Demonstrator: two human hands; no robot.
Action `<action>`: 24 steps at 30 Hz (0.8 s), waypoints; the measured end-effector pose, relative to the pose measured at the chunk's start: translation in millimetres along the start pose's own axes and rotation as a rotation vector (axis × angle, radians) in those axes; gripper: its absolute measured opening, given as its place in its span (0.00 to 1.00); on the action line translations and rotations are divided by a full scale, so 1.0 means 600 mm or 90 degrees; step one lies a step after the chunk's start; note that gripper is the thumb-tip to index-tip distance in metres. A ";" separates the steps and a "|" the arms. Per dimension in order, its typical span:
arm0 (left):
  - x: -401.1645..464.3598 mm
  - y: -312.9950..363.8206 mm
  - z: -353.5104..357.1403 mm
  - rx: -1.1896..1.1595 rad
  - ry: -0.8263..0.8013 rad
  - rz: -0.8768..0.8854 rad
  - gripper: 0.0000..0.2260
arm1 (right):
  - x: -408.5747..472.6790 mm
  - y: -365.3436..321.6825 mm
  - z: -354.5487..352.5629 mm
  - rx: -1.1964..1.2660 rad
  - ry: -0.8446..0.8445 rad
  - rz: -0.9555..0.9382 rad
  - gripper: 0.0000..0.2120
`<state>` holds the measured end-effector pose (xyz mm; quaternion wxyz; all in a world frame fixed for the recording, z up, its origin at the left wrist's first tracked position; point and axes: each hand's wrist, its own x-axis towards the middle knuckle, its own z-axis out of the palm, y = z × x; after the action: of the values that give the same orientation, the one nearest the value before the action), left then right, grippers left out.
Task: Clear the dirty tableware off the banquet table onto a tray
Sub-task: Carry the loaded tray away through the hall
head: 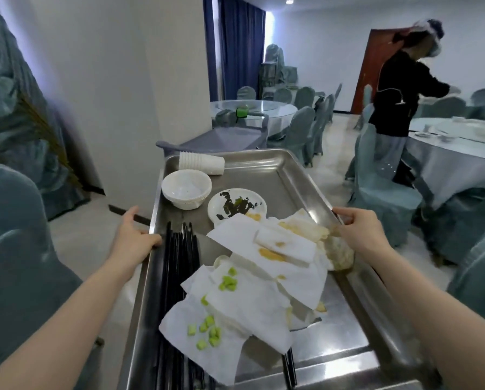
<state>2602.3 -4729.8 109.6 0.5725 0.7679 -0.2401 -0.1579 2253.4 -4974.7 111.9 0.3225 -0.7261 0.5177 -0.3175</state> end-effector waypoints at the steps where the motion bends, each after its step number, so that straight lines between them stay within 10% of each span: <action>1: 0.045 0.006 0.028 0.003 -0.013 0.005 0.39 | 0.040 0.003 0.005 0.001 0.009 0.009 0.24; 24: 1.084 0.093 0.492 0.143 -0.038 0.086 0.30 | 1.043 -0.064 0.318 0.110 0.071 0.077 0.18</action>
<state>2982.2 -5337.1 97.0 0.4850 0.8041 -0.3244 -0.1135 2590.2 -5537.0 109.4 0.3732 -0.6443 0.5481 -0.3812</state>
